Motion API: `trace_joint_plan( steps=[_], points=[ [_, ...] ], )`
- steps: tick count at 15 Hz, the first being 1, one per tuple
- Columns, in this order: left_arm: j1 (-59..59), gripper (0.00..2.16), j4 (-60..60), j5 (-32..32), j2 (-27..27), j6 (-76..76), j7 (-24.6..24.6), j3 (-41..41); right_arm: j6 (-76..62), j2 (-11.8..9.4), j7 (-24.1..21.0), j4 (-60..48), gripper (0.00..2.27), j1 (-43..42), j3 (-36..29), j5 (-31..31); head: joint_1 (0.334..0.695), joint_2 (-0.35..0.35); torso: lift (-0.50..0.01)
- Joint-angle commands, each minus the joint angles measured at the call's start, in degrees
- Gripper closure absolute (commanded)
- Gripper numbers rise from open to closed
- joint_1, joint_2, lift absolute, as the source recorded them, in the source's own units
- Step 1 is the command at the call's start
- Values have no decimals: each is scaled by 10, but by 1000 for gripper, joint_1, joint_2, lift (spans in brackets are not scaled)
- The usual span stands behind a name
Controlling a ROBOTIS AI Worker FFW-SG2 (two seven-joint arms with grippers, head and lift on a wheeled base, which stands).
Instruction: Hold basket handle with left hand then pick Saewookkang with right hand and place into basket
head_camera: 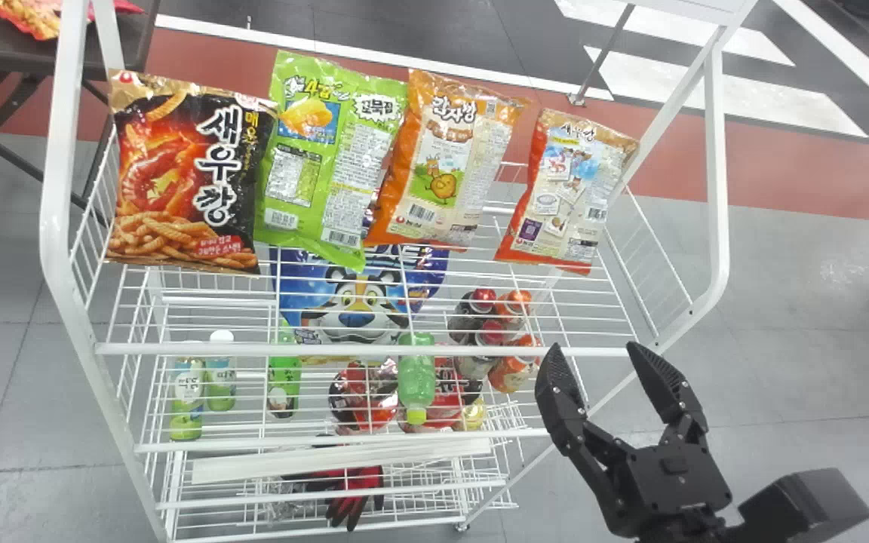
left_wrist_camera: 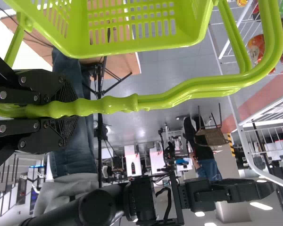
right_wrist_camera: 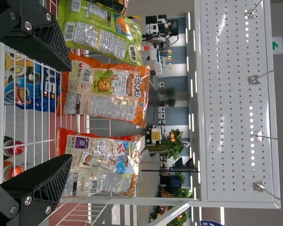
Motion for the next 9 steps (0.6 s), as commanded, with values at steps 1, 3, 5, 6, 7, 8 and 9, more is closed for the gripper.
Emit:
trace_joint_plan(
  steps=[1,3,5,6,7,8,9],
  points=[
    [0,1828,0,0,0,-2,-2,0,0,0,0,0,178,0,-1,-1,695,-350,-19],
    [0,1828,0,0,0,-2,-6,0,0,0,0,0,178,0,-1,-1,695,-350,-19],
    [0,1828,0,0,0,-2,-9,0,0,-1,0,1,178,0,-2,-1,695,-350,-19],
    [0,1828,1,0,0,-5,-14,0,0,-1,0,3,178,-3,-1,-1,695,-350,-19],
    [0,1828,2,0,0,-7,-14,0,0,-1,0,4,178,-4,-2,-1,695,-350,-19],
    [0,1828,2,0,0,-7,-14,0,0,-1,0,4,178,-6,-2,-1,695,-350,-19],
    [0,1828,2,0,0,-7,-14,0,5,-1,0,10,178,-16,-4,-1,695,-350,-19]
  ],
)
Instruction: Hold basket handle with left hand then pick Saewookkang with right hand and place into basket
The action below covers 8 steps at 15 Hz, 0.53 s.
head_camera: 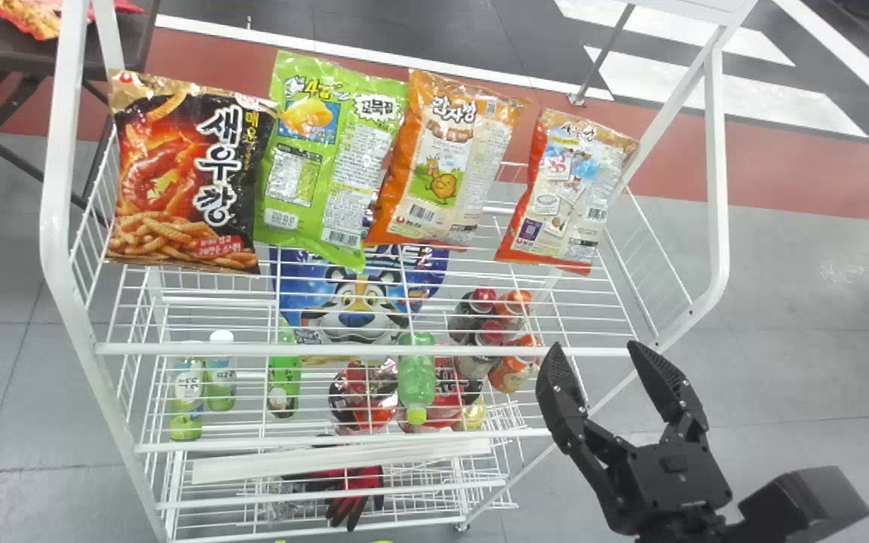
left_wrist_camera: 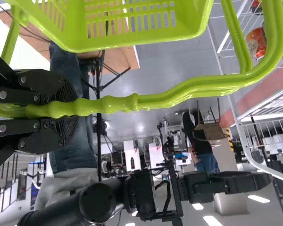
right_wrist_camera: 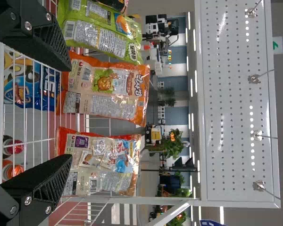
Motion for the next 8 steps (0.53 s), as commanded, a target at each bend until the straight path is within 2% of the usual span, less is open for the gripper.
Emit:
trace_joint_plan(
  steps=[1,2,4,6,8],
  points=[
    [0,1828,0,0,-1,0,0,-2,8,1,1,16,178,-26,-6,0,695,-350,-19],
    [0,1828,4,-1,-1,-2,2,-5,17,5,14,36,178,-52,-11,0,695,-350,-19],
    [1,1828,8,-1,-4,-6,2,-10,76,28,43,58,178,-113,-26,-2,695,-350,-19],
    [3,1828,10,-3,-4,-6,2,-11,142,31,48,69,178,-161,-35,-2,695,-350,-19],
    [1,1828,11,-8,-3,-9,0,-15,200,43,61,87,178,-204,-60,-16,695,-350,-19]
  ],
)
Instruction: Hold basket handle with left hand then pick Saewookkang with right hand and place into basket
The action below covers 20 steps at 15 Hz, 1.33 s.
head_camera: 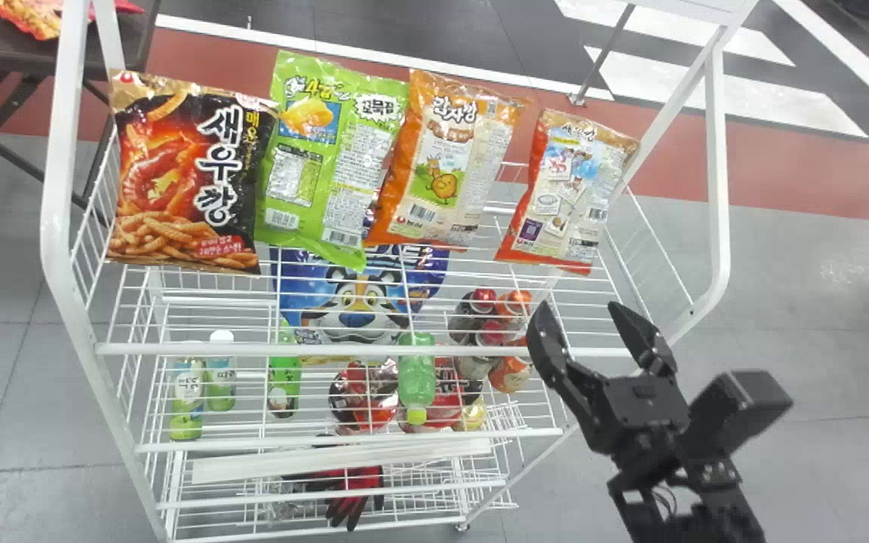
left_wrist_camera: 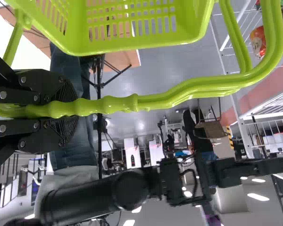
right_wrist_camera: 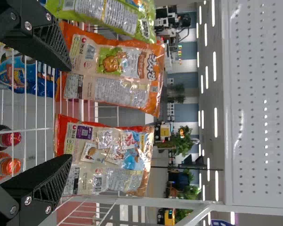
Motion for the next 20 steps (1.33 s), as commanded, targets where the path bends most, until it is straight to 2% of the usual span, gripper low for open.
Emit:
trace_joint_plan(
  steps=[1,6,11,15,20],
  points=[
    [-8,1828,6,-8,3,0,1,-8,45,7,9,33,178,-53,-30,-23,695,-350,-19],
    [-20,1828,27,-10,10,0,1,-16,47,5,25,141,181,-168,-46,-22,695,-350,-19],
    [-19,1828,31,-19,10,0,1,-22,47,-2,34,218,181,-254,-19,-1,695,-350,-19],
    [-16,1828,27,-23,11,0,1,-23,75,-16,34,292,181,-341,-6,27,695,-350,-19],
    [-18,1828,27,-29,9,-2,6,-24,91,-38,34,349,181,-389,-2,36,695,-350,-19]
  ],
)
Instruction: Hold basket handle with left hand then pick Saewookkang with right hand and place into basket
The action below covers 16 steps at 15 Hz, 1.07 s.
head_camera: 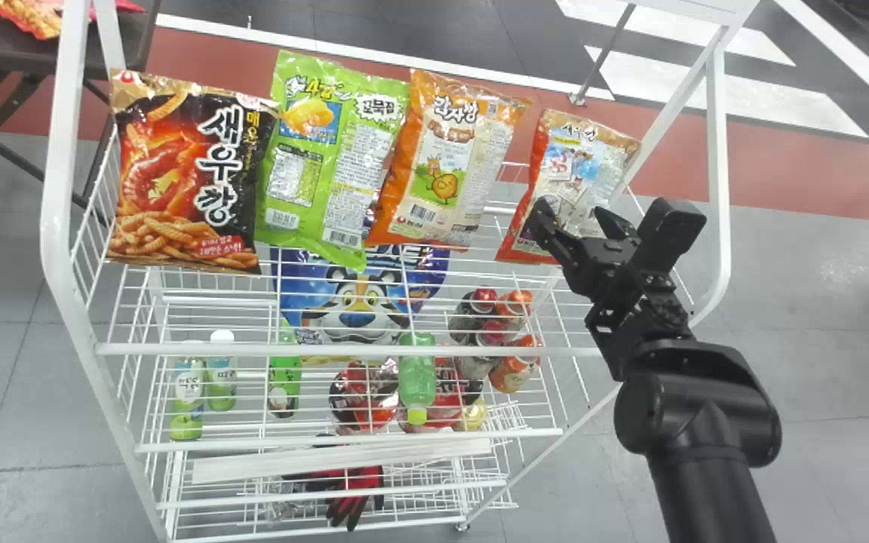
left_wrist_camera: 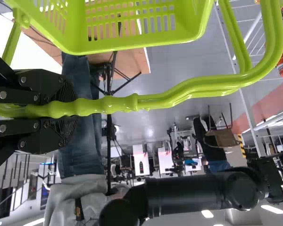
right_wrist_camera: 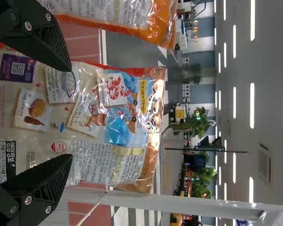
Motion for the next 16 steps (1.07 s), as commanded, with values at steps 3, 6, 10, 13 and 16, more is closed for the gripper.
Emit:
trace_joint_plan(
  steps=[3,6,10,13,16],
  points=[
    [-7,1828,3,-5,-1,-1,3,-3,21,-22,6,41,181,-35,2,2,695,-350,-19],
    [-7,1828,4,-6,-1,-1,4,-2,56,-26,50,54,1413,-50,2,-4,695,-350,-19],
    [-6,1828,3,-6,-1,-6,3,-1,10,-20,33,21,2246,-20,12,-2,695,-350,-19],
    [-2,1828,-1,-6,0,-8,-1,3,1,-20,15,-32,2246,18,7,-4,695,-350,-19],
    [-1,1828,-2,-6,0,-10,-5,4,1,-14,-18,-82,2246,53,-4,-15,695,-350,-19]
  ],
)
